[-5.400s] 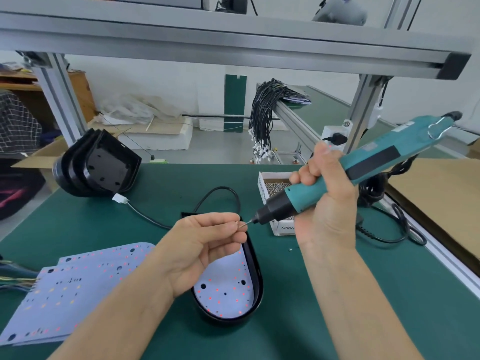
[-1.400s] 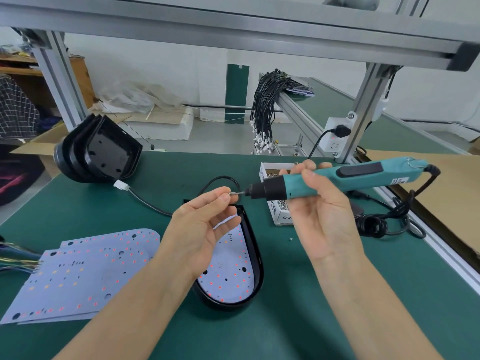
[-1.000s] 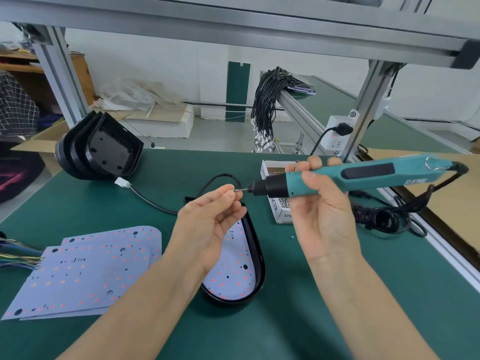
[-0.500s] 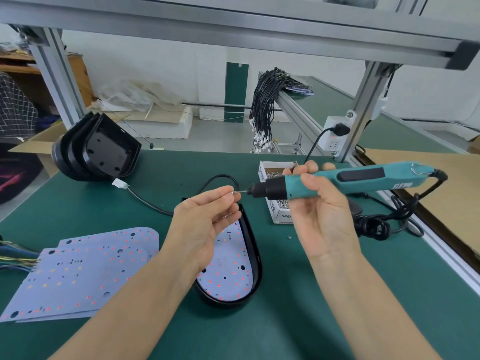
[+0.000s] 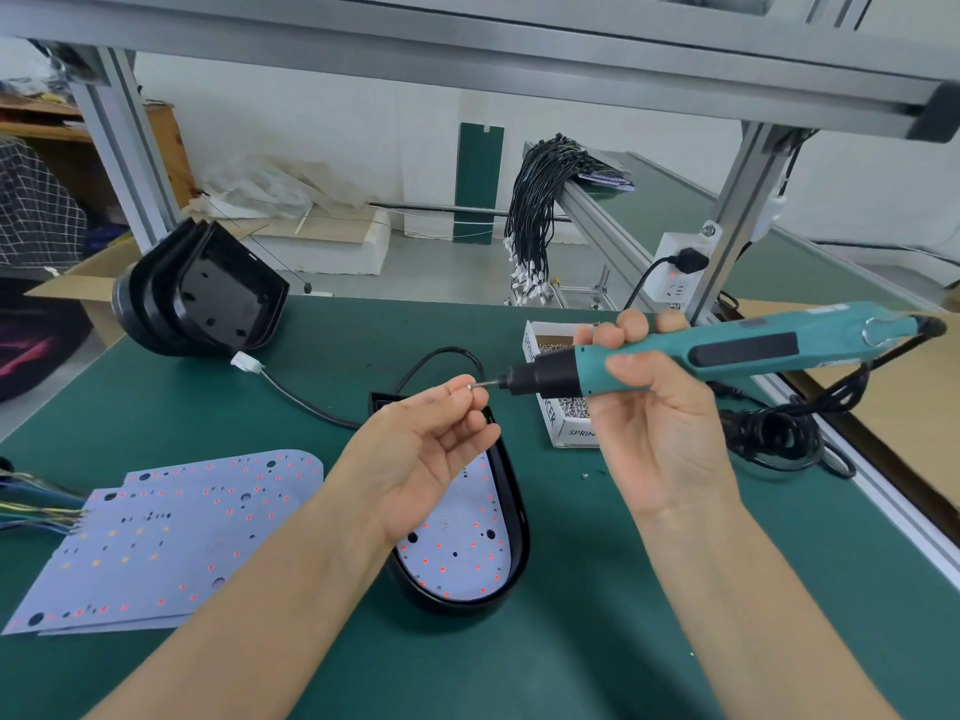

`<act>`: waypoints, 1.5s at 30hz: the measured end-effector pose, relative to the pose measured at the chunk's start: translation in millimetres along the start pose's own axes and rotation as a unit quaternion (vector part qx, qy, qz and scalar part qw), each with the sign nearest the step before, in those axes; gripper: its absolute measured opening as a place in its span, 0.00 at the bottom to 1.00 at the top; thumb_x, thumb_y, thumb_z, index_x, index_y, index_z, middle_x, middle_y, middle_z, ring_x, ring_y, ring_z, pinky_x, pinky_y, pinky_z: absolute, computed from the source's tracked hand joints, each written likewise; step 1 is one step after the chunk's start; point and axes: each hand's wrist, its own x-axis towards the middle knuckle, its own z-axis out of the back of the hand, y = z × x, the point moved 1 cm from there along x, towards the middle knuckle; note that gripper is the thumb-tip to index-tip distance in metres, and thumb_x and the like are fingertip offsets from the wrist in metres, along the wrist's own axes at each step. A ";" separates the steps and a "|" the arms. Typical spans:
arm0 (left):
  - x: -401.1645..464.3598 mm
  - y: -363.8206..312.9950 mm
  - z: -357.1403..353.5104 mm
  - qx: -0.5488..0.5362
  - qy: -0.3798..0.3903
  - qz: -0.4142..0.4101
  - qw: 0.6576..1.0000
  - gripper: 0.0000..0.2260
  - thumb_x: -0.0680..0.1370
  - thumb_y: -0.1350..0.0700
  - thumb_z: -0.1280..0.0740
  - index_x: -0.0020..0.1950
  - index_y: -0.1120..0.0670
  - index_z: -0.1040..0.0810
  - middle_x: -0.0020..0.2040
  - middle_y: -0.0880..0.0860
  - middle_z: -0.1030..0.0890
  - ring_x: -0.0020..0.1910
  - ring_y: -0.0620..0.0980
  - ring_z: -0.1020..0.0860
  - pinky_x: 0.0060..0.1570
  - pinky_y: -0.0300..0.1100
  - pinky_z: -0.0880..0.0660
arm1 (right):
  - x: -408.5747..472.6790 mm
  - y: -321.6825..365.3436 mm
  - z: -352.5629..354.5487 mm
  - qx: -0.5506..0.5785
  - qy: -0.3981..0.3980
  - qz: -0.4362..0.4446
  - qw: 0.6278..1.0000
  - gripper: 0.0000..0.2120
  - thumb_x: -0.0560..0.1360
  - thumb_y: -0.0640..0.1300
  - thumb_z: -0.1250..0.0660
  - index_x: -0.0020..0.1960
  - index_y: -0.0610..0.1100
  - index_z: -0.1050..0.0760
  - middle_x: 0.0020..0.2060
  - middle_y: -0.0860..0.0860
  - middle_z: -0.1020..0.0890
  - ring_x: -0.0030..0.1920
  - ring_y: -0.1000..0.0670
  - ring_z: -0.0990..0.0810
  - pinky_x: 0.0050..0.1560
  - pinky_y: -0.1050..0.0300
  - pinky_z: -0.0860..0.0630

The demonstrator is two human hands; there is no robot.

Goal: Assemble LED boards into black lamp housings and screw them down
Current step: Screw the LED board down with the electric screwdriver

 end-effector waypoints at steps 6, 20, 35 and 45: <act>-1.0 -2.9 1.5 -0.012 0.006 0.037 0.999 0.05 0.76 0.67 0.38 0.48 0.61 0.24 0.32 0.54 0.19 0.27 0.46 0.22 0.33 0.40 0.20 | 0.0 2.1 -0.4 -0.040 0.034 0.001 0.999 0.20 0.60 0.23 0.46 0.41 0.47 0.34 0.34 0.52 0.26 0.36 0.52 0.25 0.59 0.54 0.28; -3.8 0.2 -4.5 -0.037 0.011 0.022 0.999 0.05 0.76 0.66 0.36 0.49 0.60 0.22 0.36 0.53 0.17 0.29 0.46 0.21 0.33 0.40 0.20 | 1.9 11.9 -9.3 -0.048 0.057 0.014 0.997 0.21 0.60 0.24 0.46 0.42 0.47 0.35 0.33 0.53 0.26 0.36 0.53 0.26 0.54 0.56 0.25; -8.0 3.1 -7.1 -0.045 0.013 0.019 0.999 0.12 0.66 0.65 0.33 0.48 0.61 0.22 0.34 0.54 0.18 0.28 0.46 0.21 0.33 0.40 0.20 | 0.4 12.3 -9.3 -0.029 0.049 0.010 0.998 0.20 0.55 0.26 0.39 0.41 0.47 0.34 0.32 0.52 0.26 0.35 0.52 0.25 0.54 0.56 0.24; -6.5 5.0 -8.6 -0.024 -0.010 -0.002 1.000 0.11 0.66 0.66 0.33 0.48 0.62 0.21 0.35 0.55 0.16 0.28 0.46 0.20 0.32 0.40 0.20 | -0.5 14.1 -7.1 -0.041 0.035 0.014 0.998 0.21 0.57 0.24 0.43 0.40 0.46 0.34 0.32 0.52 0.26 0.35 0.52 0.26 0.55 0.56 0.24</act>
